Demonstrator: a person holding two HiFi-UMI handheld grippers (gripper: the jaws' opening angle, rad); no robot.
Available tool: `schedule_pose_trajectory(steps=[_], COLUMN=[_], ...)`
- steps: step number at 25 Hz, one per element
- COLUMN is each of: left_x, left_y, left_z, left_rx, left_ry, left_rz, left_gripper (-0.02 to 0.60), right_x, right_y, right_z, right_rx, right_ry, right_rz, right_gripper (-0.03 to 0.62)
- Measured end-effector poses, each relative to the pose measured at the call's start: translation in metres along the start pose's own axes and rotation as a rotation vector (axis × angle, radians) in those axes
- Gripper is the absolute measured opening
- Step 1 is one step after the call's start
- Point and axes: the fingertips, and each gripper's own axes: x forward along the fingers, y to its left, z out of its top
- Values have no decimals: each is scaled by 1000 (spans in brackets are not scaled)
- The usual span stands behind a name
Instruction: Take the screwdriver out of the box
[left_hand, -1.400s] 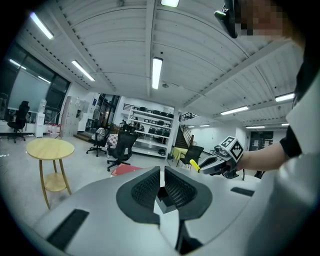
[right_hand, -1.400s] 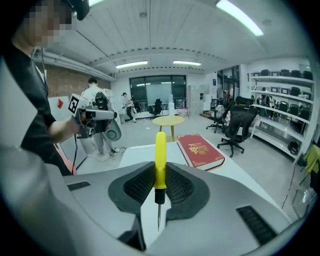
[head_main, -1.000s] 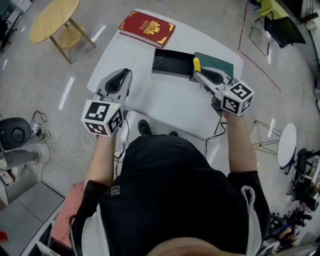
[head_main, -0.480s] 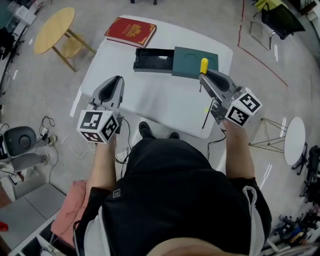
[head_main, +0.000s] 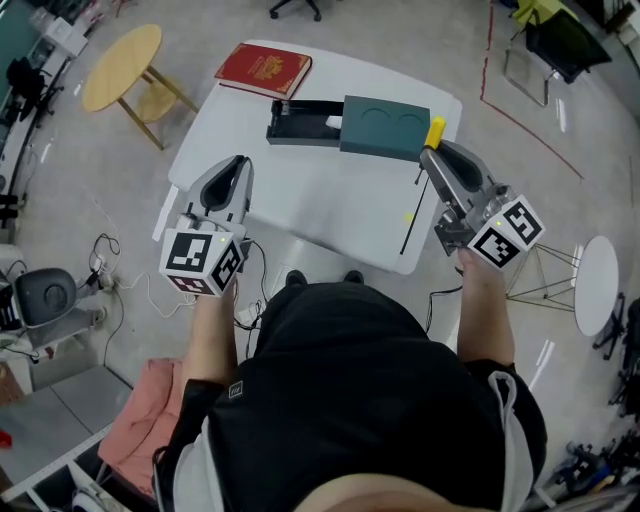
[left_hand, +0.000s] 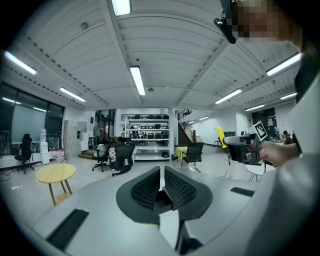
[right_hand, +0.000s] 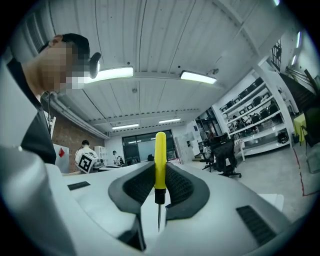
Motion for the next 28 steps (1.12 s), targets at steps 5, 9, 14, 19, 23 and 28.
schedule_pose_trajectory(steps=[5, 9, 14, 19, 23, 28], left_x=[-13, -25, -29, -33, -37, -37], left_y=[16, 36, 49, 53, 59, 63], left_z=[6, 7, 11, 14, 13, 13], left_rx=[0, -6, -17, -22, -27, -27], left_ry=[-11, -18, -34, -41, -42, -44], left_rz=[-2, 1, -5, -13, -10, -11], left_gripper=[40, 40, 40, 40, 40, 40], right_x=[1, 14, 21, 22, 26, 27], right_y=[17, 36, 47, 51, 56, 55], right_z=[16, 15, 19, 22, 19, 19], right_rx=[-48, -89, -107, -104, -112, -108], right_ry=[-50, -38, -53, -67, -64, -66], right_rz=[-20, -29, -43, -53, -61, -71], right_gripper=[77, 77, 76, 75, 75, 75])
